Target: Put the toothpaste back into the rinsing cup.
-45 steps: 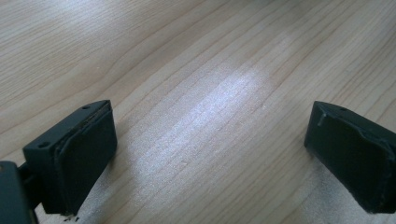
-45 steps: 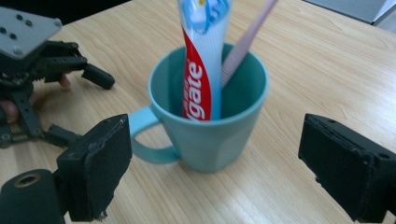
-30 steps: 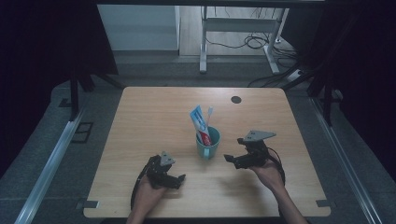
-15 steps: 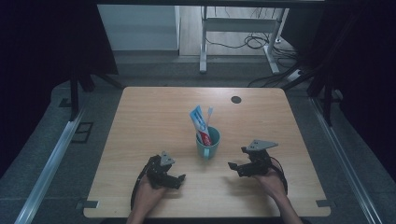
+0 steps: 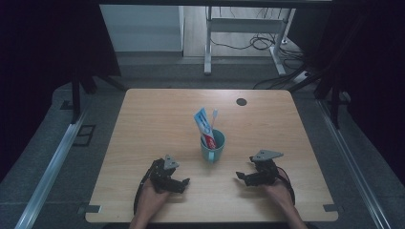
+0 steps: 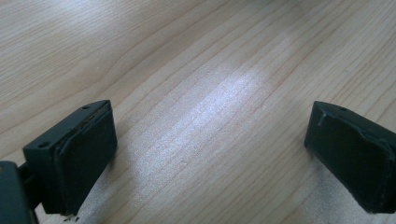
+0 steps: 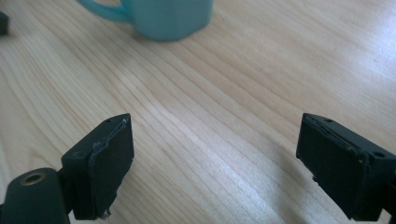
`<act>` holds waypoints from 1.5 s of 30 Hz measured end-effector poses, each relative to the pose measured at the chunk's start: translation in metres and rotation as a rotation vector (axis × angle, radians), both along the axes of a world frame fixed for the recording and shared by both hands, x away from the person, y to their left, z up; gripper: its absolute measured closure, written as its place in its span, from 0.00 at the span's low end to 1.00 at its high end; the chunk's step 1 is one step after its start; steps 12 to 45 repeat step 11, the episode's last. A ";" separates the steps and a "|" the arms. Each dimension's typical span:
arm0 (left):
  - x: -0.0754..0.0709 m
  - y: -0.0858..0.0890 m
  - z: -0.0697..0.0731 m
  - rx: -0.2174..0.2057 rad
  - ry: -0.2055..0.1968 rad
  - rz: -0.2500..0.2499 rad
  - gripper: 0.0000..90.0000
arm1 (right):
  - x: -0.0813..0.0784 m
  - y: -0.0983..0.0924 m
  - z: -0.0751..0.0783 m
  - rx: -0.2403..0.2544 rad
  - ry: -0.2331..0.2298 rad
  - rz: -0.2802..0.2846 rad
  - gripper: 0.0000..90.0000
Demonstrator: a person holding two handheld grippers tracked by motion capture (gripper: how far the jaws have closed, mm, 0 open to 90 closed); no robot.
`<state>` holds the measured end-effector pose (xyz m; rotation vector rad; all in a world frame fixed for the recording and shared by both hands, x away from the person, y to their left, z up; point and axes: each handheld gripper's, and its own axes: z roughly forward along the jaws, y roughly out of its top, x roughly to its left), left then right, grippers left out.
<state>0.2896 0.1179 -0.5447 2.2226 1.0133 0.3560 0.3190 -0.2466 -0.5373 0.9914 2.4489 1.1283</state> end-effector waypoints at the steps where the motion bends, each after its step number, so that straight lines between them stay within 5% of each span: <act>1: 0.000 0.000 0.000 0.000 0.000 0.000 0.03 | 0.000 0.000 -0.002 -0.008 -0.001 0.000 0.12; 8: 0.000 0.000 0.000 0.000 0.000 0.000 0.03 | -0.002 0.003 -0.006 -0.067 -0.016 0.012 0.12; 45: 0.000 0.000 0.000 0.000 0.000 0.000 0.03 | -0.002 0.003 -0.006 -0.064 -0.010 0.009 0.12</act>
